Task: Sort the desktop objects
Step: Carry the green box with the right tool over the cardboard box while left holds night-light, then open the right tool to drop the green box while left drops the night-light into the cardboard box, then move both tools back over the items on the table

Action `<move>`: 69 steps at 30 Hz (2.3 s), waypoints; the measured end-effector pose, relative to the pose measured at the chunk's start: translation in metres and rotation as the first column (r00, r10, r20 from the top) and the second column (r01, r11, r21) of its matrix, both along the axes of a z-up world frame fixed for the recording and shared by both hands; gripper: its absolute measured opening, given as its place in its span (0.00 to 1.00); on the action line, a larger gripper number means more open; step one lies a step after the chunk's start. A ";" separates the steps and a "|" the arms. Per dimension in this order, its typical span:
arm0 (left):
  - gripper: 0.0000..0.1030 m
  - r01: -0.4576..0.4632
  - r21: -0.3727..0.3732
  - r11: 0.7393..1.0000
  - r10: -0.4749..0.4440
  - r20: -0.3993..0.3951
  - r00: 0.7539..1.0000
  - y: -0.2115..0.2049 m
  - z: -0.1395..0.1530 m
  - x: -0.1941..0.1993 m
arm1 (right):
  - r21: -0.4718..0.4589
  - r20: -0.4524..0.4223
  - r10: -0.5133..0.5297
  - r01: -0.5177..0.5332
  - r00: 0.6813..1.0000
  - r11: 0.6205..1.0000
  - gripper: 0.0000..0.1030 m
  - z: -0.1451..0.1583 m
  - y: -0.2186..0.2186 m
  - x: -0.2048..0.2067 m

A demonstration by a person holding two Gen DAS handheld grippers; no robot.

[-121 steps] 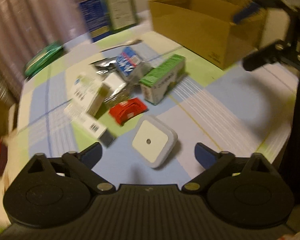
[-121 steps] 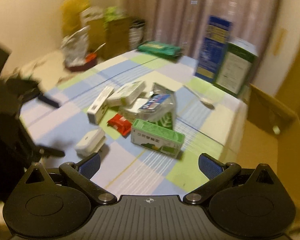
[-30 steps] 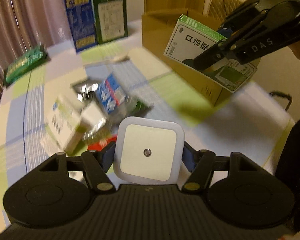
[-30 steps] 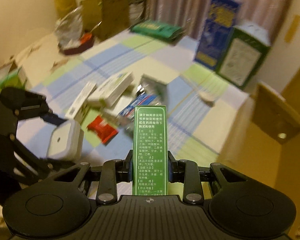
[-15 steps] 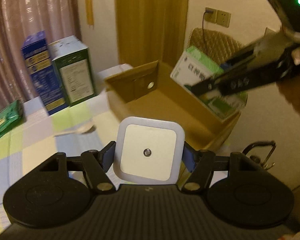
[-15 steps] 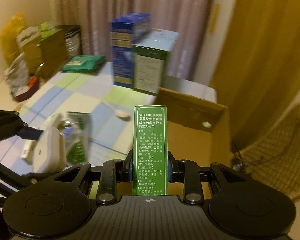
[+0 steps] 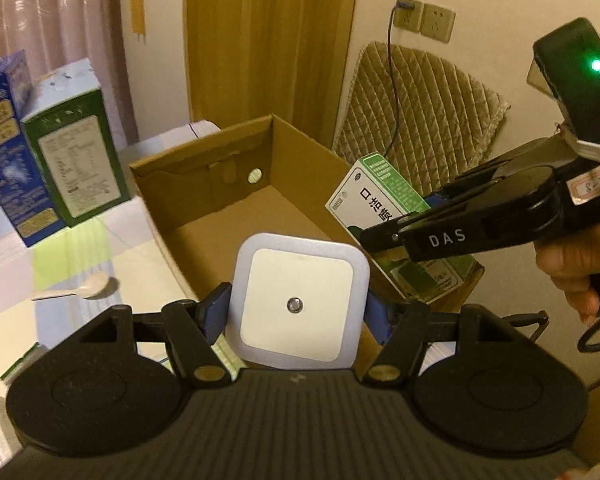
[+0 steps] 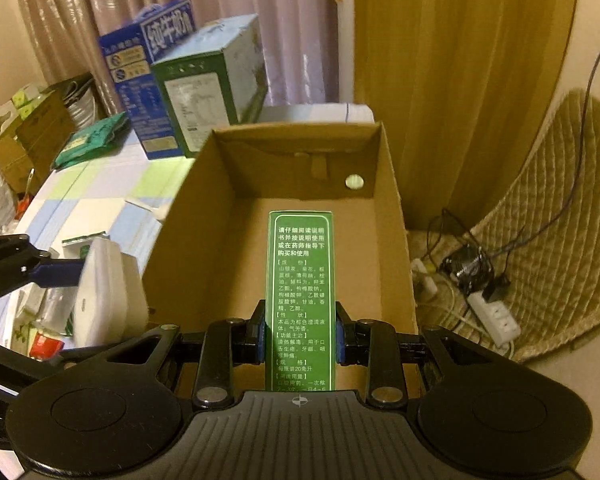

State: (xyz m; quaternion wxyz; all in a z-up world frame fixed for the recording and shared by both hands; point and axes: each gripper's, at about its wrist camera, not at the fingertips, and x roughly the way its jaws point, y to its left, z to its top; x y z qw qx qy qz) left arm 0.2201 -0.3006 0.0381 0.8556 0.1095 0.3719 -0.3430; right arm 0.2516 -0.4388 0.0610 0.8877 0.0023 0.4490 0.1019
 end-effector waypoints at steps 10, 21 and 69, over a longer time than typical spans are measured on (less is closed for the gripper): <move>0.70 0.018 0.051 0.999 -0.019 0.016 1.000 -0.010 -0.027 0.012 | 0.014 -0.033 -0.017 0.017 0.999 1.000 0.27 -0.025 -0.008 0.012; 0.70 -0.049 0.012 0.999 0.048 0.032 0.998 0.033 -0.014 0.001 | 0.078 -0.035 -0.002 0.005 0.999 0.997 0.33 -0.028 -0.001 0.010; 0.97 -0.587 -0.010 0.810 0.586 -0.038 0.809 0.361 -0.036 -0.139 | 0.144 0.112 0.229 -0.244 0.967 0.959 0.98 -0.026 0.223 -0.156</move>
